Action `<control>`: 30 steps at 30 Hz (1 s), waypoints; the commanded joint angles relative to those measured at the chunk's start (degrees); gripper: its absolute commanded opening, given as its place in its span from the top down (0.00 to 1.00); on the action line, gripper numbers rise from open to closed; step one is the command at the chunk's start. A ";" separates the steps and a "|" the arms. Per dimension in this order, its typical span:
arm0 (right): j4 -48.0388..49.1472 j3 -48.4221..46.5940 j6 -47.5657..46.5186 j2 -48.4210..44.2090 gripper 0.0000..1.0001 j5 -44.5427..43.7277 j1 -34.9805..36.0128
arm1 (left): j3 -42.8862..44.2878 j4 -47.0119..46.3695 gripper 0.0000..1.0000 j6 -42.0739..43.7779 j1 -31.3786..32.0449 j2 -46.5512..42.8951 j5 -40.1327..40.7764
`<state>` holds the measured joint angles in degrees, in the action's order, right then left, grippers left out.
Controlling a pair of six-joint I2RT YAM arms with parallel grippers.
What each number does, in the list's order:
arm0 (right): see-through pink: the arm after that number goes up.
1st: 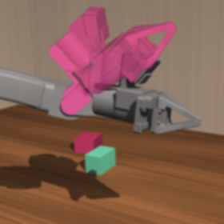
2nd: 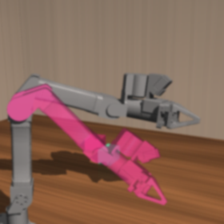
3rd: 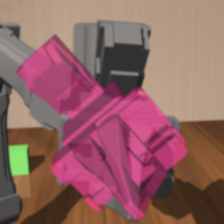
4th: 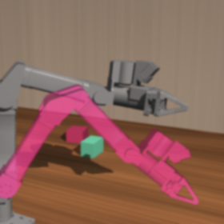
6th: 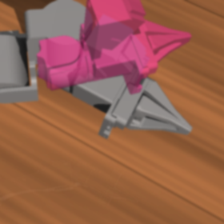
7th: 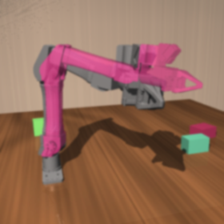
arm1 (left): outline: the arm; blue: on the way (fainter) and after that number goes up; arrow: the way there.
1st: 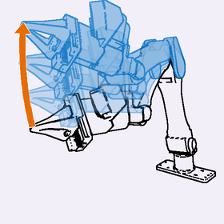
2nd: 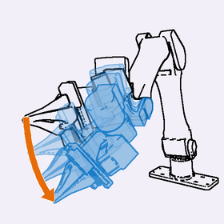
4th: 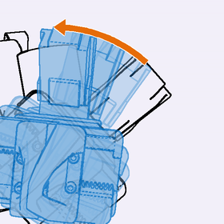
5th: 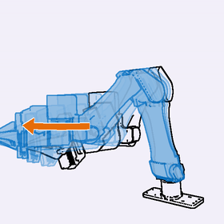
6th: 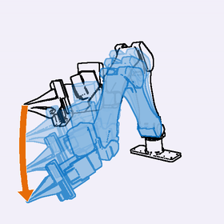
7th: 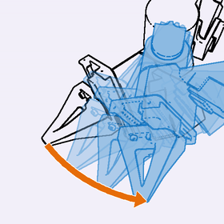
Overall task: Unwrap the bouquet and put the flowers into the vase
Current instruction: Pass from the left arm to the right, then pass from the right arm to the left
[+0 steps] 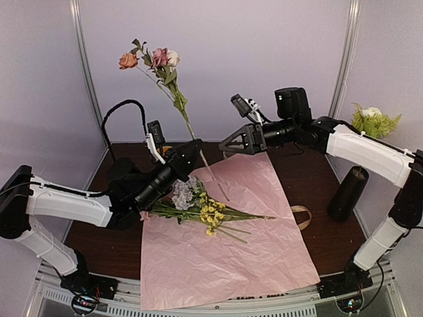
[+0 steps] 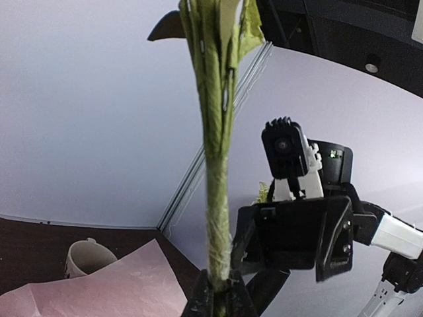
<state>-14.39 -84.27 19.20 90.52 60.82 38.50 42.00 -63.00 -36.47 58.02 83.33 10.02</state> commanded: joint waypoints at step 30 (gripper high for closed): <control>-20.37 -22.25 -16.86 7.20 0.79 -4.43 3.26 | 8.65 7.76 1.00 -0.26 -1.68 4.84 -24.35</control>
<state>-36.25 -104.68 1.19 97.12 57.01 41.65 49.36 -53.54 -36.29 56.66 88.09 -13.28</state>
